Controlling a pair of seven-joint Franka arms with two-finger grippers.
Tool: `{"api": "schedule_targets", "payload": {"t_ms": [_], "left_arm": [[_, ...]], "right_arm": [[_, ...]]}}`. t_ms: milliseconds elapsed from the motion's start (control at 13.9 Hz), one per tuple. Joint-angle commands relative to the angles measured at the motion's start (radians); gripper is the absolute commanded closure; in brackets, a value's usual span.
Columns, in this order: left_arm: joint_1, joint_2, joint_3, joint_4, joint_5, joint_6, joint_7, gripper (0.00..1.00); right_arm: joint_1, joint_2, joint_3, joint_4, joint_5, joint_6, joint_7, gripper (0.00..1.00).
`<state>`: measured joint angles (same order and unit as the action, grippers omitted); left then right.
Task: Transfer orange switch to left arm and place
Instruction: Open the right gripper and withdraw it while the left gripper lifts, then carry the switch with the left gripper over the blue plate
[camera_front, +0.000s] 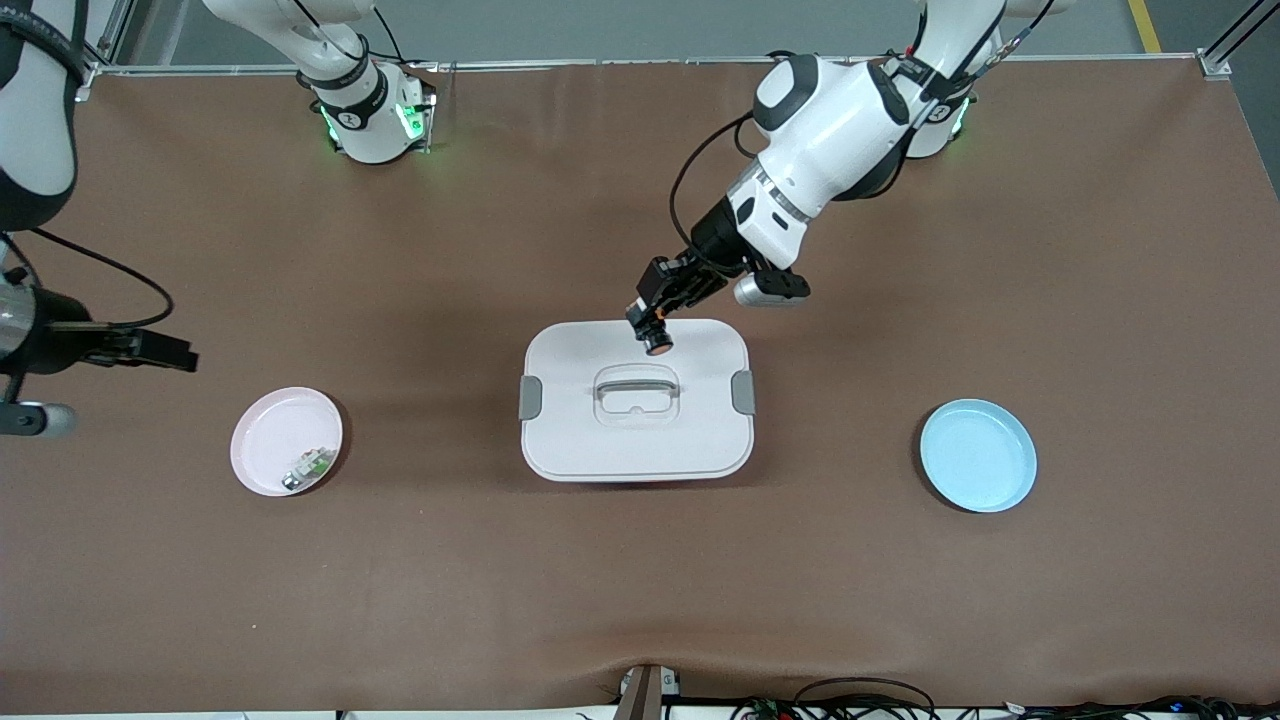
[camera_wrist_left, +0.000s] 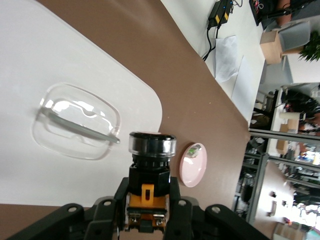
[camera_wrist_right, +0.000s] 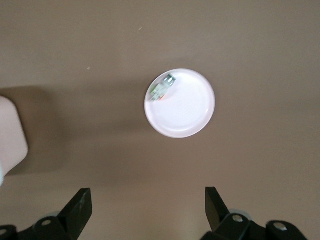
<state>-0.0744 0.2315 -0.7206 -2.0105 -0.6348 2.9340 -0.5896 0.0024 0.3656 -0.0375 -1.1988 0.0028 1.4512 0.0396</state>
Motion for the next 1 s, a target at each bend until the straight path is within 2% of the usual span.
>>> {"api": "schedule_targets", "payload": {"t_ms": [0, 215, 359, 502, 646, 933], "left_arm": [[0.106, -0.086, 0.001, -0.007, 0.163, -0.23, -0.018, 0.85], [0.221, -0.098, 0.001, 0.119, 0.326, -0.574, -0.042, 0.85], [0.278, -0.097, 0.001, 0.192, 0.374, -0.717, -0.045, 0.85], [0.324, -0.101, 0.003, 0.228, 0.377, -0.792, -0.071, 0.85], [0.384, -0.109, 0.001, 0.262, 0.432, -0.843, -0.107, 0.85], [0.502, -0.116, 0.001, 0.311, 0.472, -0.943, -0.16, 0.85]], "right_arm": [[-0.021, -0.017, 0.018, -0.01, -0.049, 0.031, -0.02, 0.0], [-0.053, -0.022, 0.019, -0.011, -0.046, 0.041, -0.043, 0.0], [-0.055, -0.023, 0.016, -0.011, -0.05, 0.037, -0.03, 0.0], [-0.059, -0.051, 0.007, -0.011, -0.049, 0.012, -0.033, 0.0], [-0.062, -0.071, 0.004, -0.01, -0.047, 0.003, -0.04, 0.0], [-0.081, -0.095, 0.022, -0.011, -0.026, -0.002, -0.038, 0.0]]}}
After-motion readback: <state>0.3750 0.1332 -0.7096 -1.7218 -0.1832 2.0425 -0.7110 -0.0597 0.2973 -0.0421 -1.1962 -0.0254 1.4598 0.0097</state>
